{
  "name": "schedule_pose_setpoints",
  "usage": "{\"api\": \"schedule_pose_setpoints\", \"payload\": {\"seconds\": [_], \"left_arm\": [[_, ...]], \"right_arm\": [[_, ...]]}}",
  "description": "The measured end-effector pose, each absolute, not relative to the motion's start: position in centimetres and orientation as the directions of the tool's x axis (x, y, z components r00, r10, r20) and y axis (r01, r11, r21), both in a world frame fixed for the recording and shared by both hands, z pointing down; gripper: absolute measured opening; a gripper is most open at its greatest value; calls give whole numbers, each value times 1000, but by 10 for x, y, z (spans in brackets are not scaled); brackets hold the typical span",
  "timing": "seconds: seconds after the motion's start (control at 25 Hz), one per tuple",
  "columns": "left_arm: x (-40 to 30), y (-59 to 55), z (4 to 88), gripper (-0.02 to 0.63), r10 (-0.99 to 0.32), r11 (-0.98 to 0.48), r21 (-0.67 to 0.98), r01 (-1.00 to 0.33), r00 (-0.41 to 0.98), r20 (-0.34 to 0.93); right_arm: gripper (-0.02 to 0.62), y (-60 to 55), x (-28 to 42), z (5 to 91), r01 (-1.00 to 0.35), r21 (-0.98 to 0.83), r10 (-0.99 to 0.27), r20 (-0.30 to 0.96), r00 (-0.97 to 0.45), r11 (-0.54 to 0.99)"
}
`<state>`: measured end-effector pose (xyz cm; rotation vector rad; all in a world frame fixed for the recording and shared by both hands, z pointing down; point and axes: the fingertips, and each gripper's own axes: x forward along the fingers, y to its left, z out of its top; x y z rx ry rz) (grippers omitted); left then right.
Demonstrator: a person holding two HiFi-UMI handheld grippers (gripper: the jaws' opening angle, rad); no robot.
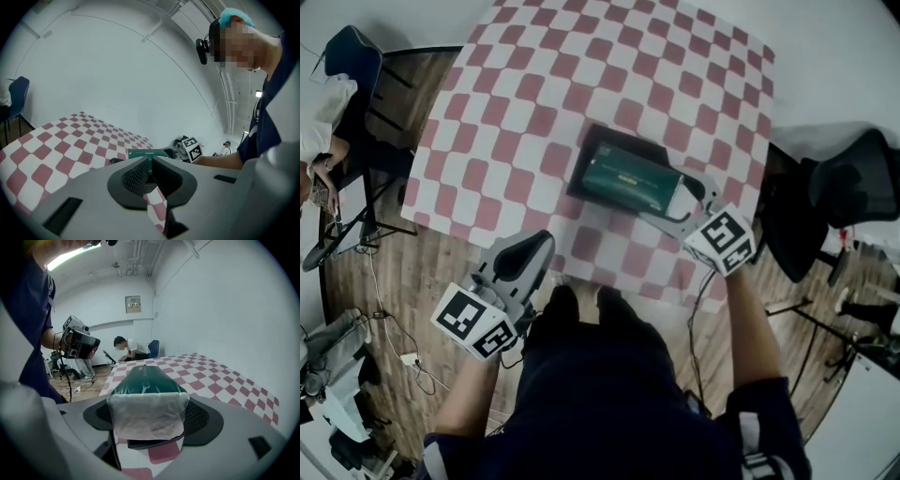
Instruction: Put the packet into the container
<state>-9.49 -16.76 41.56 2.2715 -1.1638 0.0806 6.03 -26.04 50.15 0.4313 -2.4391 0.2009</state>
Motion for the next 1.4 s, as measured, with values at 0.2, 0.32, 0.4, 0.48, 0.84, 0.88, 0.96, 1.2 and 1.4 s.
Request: {"api": "schedule_pose_setpoints", "payload": {"seconds": [0.2, 0.32, 0.4, 0.48, 0.84, 0.88, 0.96, 1.2, 1.4], "left_arm": [[-96, -167, 427, 43, -729, -419, 479, -772, 600, 330], [-98, -167, 434, 43, -731, -402, 486, -776, 591, 340], [-98, -166, 438, 43, -732, -392, 491, -778, 587, 346], [-98, -165, 442, 43, -731, -383, 497, -779, 585, 353], [-98, -162, 451, 43, -725, -371, 509, -777, 585, 364], [-97, -162, 451, 43, -724, -371, 510, -776, 586, 365], [-97, -161, 452, 43, -721, -372, 511, -775, 588, 366], [-92, -160, 454, 43, -713, -385, 514, -767, 601, 362], [-87, -160, 454, 43, -704, -398, 516, -759, 613, 358]], "right_arm": [[413, -265, 50, 525, -314, -22, -224, 652, -724, 949], [413, -266, 49, 542, -300, -22, -207, 674, -709, 954], [413, -268, 47, 551, -290, -12, -204, 683, -702, 957], [413, -270, 44, 557, -281, 0, -203, 691, -694, 960], [413, -270, 29, 577, -224, 49, -188, 727, -660, 973], [413, -270, 30, 580, -220, 44, -181, 733, -656, 974], [413, -268, 29, 585, -207, 37, -166, 743, -649, 978], [414, -268, 28, 589, -209, 16, -150, 747, -647, 978], [416, -267, 29, 589, -210, -18, -127, 745, -655, 977]]}}
